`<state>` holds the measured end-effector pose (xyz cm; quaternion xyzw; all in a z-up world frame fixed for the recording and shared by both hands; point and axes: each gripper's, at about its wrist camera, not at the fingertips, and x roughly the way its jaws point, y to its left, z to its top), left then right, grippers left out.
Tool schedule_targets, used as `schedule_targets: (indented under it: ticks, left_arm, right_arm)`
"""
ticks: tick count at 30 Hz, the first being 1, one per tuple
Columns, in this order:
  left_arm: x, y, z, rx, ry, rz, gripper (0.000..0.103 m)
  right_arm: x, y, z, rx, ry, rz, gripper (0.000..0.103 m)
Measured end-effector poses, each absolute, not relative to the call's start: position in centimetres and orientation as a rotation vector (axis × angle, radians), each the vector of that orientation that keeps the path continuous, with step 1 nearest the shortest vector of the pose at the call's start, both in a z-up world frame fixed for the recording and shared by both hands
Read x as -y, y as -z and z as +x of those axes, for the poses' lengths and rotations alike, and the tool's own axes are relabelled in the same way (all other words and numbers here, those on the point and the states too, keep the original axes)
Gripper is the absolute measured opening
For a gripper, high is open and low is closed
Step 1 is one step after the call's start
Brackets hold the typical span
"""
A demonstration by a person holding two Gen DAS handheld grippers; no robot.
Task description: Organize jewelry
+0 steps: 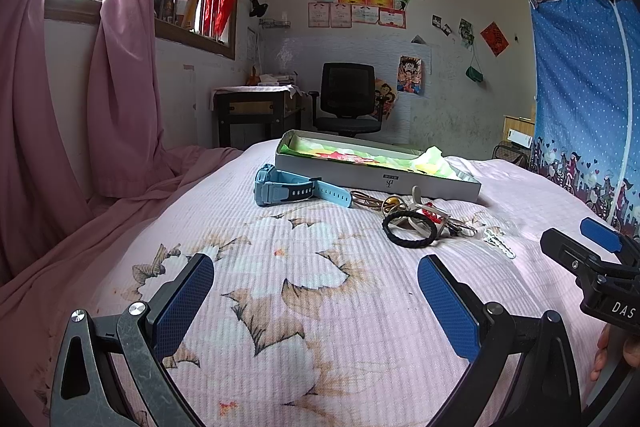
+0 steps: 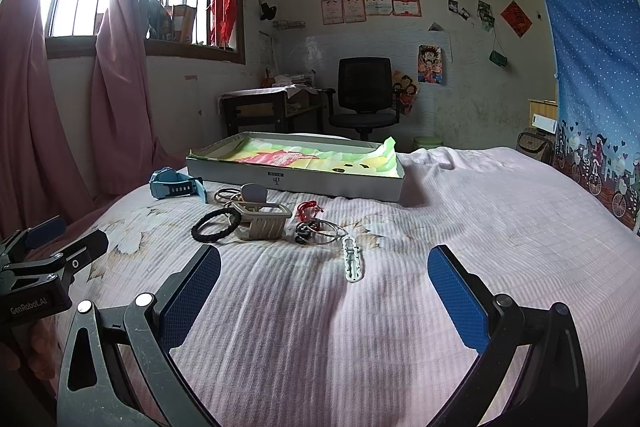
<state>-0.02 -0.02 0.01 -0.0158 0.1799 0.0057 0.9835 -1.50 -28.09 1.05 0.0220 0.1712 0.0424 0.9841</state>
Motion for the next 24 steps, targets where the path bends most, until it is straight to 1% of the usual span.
schedule_targets:
  ticks: [24]
  left_arm:
    - [-0.15,0.18,0.34,-0.361,-0.014,-0.033,0.103]
  right_arm:
    - [28.02,-0.92,-1.48,-0.343,-0.080,0.041,0.102]
